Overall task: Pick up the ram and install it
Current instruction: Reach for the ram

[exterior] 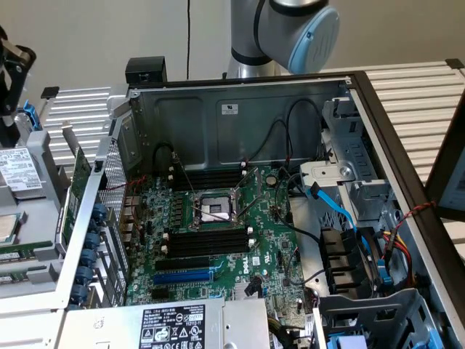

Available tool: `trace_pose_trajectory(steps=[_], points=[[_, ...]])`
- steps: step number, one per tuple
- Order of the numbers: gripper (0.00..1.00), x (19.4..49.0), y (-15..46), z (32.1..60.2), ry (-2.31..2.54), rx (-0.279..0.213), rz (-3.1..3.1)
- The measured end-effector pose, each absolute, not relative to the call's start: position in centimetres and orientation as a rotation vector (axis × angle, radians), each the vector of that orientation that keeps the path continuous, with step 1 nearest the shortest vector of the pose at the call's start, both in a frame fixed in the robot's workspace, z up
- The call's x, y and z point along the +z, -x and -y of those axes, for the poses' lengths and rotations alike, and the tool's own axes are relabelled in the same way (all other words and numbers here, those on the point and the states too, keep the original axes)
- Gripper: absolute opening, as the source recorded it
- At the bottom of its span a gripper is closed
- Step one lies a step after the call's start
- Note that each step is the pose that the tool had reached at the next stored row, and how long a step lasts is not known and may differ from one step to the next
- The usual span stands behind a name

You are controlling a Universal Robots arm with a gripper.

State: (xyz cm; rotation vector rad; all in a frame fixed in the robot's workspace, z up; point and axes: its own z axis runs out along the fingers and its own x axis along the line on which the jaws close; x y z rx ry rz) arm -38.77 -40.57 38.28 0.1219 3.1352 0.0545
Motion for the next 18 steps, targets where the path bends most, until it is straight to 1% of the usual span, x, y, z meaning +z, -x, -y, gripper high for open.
trace_pose_trajectory(steps=[18], points=[[0.11,38.0,44.1,40.6,-0.123,0.054,-3.144]])
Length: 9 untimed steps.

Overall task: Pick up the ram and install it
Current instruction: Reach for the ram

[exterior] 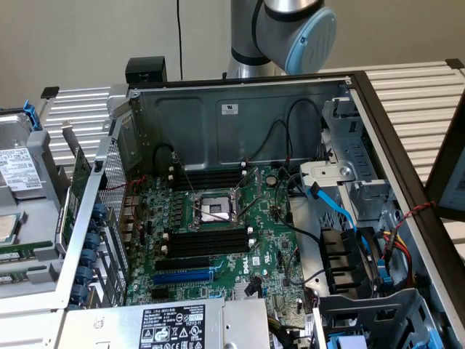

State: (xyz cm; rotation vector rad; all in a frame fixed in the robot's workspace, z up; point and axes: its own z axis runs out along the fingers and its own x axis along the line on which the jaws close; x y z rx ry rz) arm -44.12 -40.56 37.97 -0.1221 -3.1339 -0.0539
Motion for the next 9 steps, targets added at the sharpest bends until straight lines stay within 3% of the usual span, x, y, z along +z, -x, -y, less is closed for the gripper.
trace_pose_trajectory(steps=[9], points=[[0.11,37.8,46.5,39.6,0.122,-0.047,3.134]])
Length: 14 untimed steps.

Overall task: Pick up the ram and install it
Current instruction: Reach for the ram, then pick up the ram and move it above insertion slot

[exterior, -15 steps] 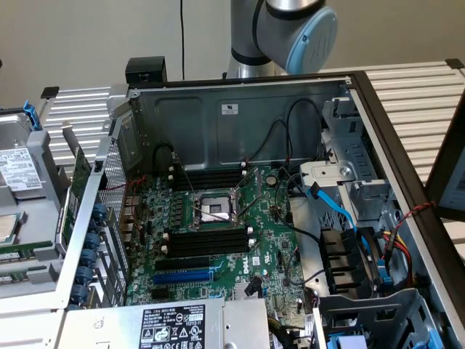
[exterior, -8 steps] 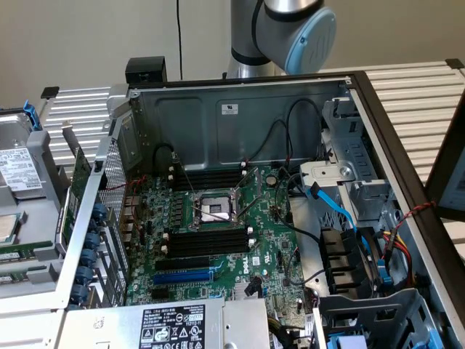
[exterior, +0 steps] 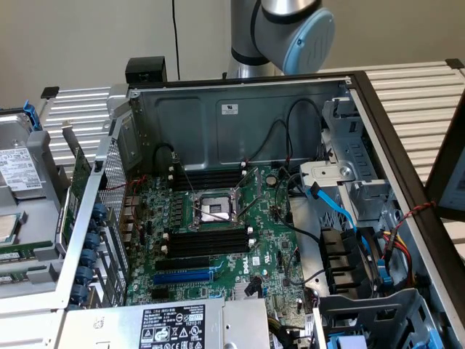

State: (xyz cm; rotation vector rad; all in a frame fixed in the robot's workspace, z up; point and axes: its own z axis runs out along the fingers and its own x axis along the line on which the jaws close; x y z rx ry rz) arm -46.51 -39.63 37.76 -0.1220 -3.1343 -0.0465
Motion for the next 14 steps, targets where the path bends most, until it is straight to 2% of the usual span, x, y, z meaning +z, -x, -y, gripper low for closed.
trace_pose_trajectory(steps=[14], points=[[0.11,37.45,47.44,39.15,-0.053,-0.042,3.135]])
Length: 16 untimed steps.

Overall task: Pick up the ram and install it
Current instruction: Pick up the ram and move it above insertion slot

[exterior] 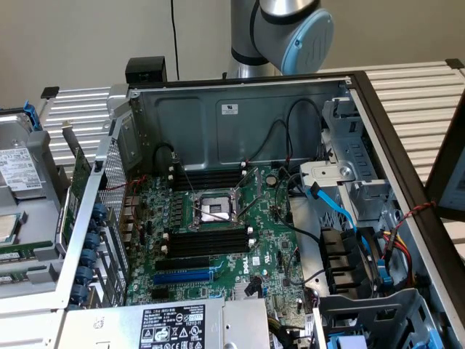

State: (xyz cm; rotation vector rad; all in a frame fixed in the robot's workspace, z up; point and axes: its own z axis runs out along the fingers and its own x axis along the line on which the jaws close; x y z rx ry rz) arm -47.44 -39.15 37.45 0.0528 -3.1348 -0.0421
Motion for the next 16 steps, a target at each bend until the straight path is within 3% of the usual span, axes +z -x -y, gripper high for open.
trace_pose_trajectory(steps=[16], points=[[0.11,37.07,47.45,39.14,-0.505,-0.045,3.091]])
